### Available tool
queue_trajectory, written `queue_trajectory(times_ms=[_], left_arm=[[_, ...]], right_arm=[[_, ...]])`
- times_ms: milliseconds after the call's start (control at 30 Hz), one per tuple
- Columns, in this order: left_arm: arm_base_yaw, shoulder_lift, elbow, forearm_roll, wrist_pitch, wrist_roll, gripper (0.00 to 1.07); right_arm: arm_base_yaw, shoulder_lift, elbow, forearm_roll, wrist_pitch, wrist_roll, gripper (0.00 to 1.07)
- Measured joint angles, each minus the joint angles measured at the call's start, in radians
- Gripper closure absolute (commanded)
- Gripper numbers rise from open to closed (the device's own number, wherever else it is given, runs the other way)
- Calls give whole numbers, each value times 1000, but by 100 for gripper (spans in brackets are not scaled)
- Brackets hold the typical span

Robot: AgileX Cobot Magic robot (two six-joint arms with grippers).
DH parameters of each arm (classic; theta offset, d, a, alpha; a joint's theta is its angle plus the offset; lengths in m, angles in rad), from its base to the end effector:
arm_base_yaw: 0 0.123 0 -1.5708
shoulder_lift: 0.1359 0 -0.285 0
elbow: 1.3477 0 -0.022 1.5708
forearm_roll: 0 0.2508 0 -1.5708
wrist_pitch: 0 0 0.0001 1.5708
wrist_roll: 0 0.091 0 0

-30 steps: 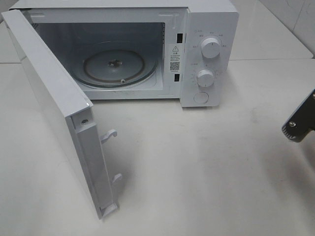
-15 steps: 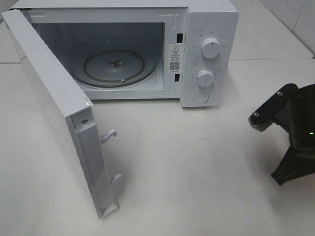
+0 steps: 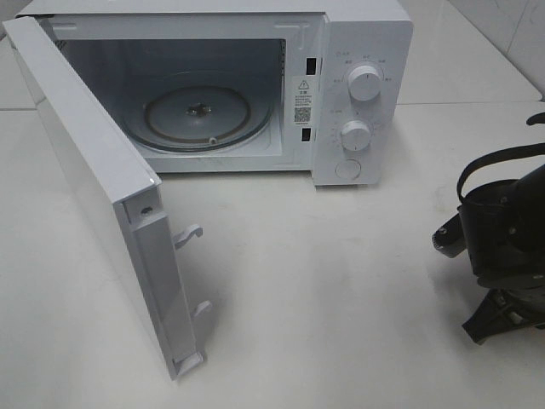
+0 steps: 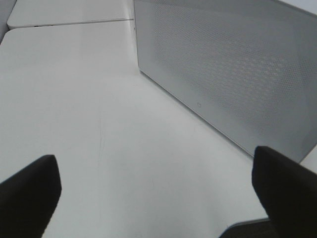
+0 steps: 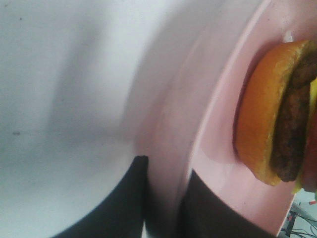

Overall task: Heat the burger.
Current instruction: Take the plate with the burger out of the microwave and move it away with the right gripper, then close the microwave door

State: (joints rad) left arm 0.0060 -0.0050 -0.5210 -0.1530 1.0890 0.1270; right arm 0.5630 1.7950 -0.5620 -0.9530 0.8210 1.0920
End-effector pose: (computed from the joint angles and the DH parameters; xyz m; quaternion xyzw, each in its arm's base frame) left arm -0.0097 -0.0124 0.2815 0.0565 0.8495 -0.0416 0.5229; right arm 0.2102 0.0684 0.0979 -0.1318 0.9383 -0.3098 0.0787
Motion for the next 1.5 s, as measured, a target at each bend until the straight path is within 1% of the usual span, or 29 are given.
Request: queue_trajectory(times_ms=[167,200,233,300,333,367,400,467,500,567,700,800,833,900,933,967,1033,1067,1100,1133,1167,1200,1267,1300,1333,1400,1433,1467,1500], left_arm=[[0,0,0,0,0,0,9],[0,0,0,0,0,0,9],[0,0,0,0,0,0,9],[0,0,0,0,0,0,9],[0,0,0,0,0,0,9],[0,0,0,0,0,0,9],[0,0,0,0,0,0,9],[0,0,0,0,0,0,9],[0,0,0,0,0,0,9],[0,-1,0,0,0,0,9],[0,-1,0,0,0,0,9],[0,-1,0,0,0,0,9],[0,-1,0,0,0,0,9],[0,-1,0,0,0,0,9],[0,-1,0,0,0,0,9],[0,-1,0,0,0,0,9],[0,-1,0,0,0,0,9],[0,-1,0,0,0,0,9],[0,-1,0,0,0,0,9],[0,-1,0,0,0,0,9],[0,-1,0,0,0,0,9],[0,-1,0,0,0,0,9],[0,-1,0,0,0,0,9],[0,-1,0,0,0,0,9],[0,-1,0,0,0,0,9],[0,-1,0,0,0,0,9],[0,-1,0,0,0,0,9],[0,-1,0,0,0,0,9],[0,-1,0,0,0,0,9]], right_arm=[[-19,39,-1,-40,-17,71,93],[-22,60,-1,-61,-12,101,90],[-22,60,-1,-61,-12,101,90],[-22,85,-1,-83,0,123,84],[-22,85,-1,-83,0,123,84],[-22,89,-1,-90,11,133,78],[-22,89,-1,-90,11,133,78],[-22,87,-1,-90,18,139,69],[-22,87,-1,-90,18,139,69],[-22,65,-1,-86,18,132,64],[-22,24,-1,-63,19,100,64],[-22,-31,-1,-21,19,65,64],[-22,-72,-2,10,21,38,64],[-22,-96,-3,27,18,22,64],[-22,-147,-5,64,14,-13,64],[-22,-147,-5,64,14,-13,64],[-22,-221,-6,136,-3,-81,64],[-22,-221,-6,136,-3,-81,64],[-22,-267,-6,191,-8,-133,64],[-22,-267,-6,191,-8,-133,64],[-22,-314,-6,239,-16,-187,64],[-22,-314,-6,239,-16,-187,64],[-22,-380,-6,312,-29,-279,64],[-22,-380,-6,312,-29,-279,64],[-22,-421,-6,362,-30,-332,63],[-22,-444,-6,381,-30,-355,63],[-22,-489,-6,435,-37,-415,62],[-22,-489,-6,435,-37,-415,62],[-22,-529,-6,490,-41,-484,59]])
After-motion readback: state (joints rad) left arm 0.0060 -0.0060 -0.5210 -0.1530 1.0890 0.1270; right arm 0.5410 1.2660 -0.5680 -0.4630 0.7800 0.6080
